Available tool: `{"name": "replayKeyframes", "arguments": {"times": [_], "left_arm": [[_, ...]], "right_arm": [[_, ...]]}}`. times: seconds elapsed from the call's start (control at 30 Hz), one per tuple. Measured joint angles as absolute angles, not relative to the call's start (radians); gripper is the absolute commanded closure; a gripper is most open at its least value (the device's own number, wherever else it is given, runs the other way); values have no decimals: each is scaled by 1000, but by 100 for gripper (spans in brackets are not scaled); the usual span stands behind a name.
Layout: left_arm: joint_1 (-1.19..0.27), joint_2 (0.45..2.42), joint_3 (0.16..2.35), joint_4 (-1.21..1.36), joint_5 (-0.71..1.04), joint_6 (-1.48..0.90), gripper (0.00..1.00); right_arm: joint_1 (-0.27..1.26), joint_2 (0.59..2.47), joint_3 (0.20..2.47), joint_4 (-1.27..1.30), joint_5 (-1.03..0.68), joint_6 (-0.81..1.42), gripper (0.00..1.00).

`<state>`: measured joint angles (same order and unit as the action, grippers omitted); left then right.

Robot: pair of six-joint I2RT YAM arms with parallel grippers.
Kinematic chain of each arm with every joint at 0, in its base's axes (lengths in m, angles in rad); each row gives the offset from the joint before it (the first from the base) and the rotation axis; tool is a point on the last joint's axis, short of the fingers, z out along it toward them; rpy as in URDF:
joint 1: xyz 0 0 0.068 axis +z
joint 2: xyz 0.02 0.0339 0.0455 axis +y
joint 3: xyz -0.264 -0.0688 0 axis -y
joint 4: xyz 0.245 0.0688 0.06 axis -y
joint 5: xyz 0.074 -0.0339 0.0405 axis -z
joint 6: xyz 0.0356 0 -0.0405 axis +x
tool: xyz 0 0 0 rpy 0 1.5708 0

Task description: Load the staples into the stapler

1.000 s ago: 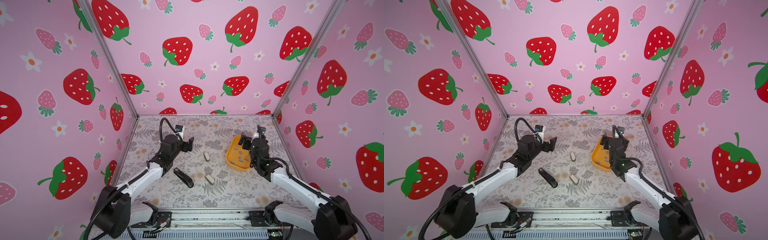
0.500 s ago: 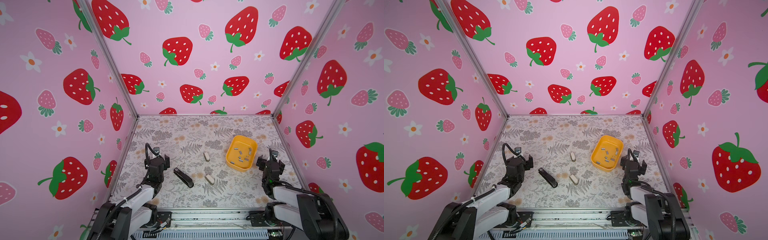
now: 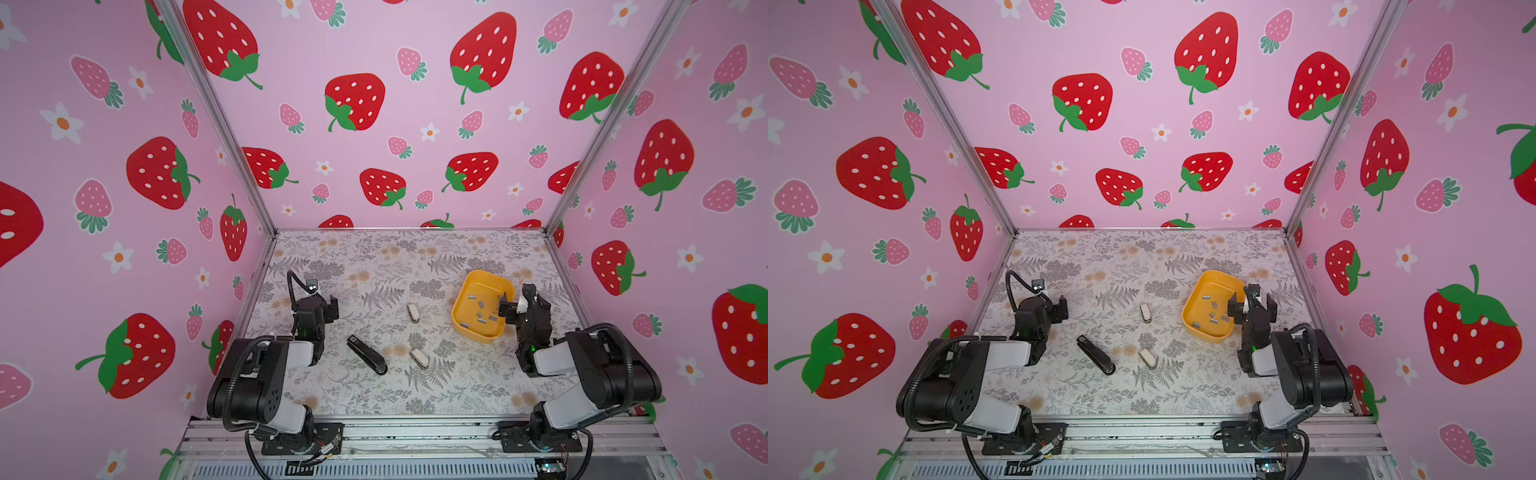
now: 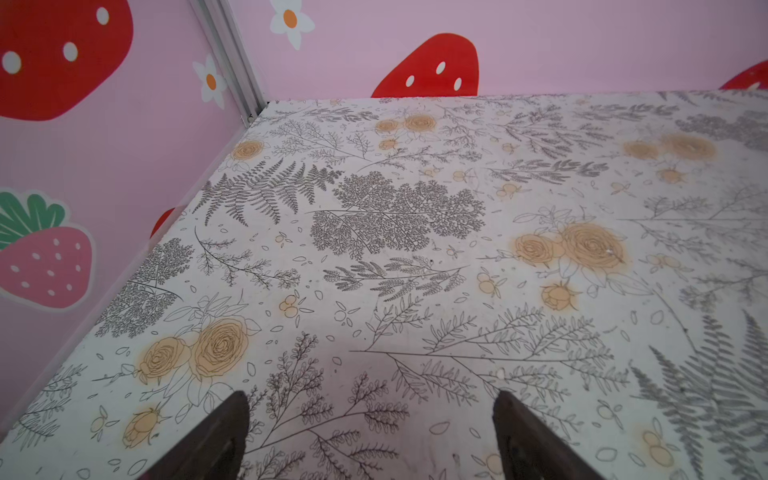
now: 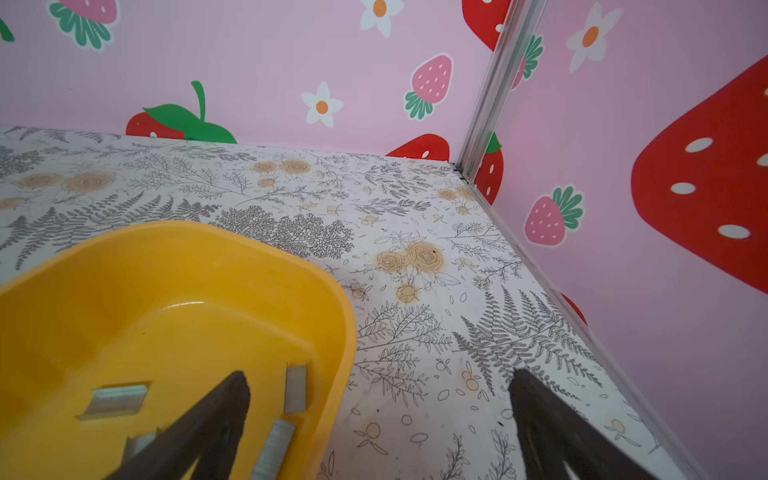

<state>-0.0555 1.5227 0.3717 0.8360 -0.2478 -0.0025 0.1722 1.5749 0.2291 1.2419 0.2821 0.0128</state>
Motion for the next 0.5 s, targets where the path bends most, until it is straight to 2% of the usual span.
{"name": "replayKeyframes", "arguments": {"times": [0.27, 0.3, 0.5], "left_arm": [[-19, 1546, 418, 787, -144, -27, 4], [-13, 1546, 421, 786, -138, -30, 0], [-9, 1546, 424, 779, -118, -36, 1]], "right_arm": [[169, 1575, 230, 1262, 275, 9, 1], [169, 1575, 230, 1264, 274, 8, 1], [169, 1575, 237, 1264, 270, 6, 1]]}}
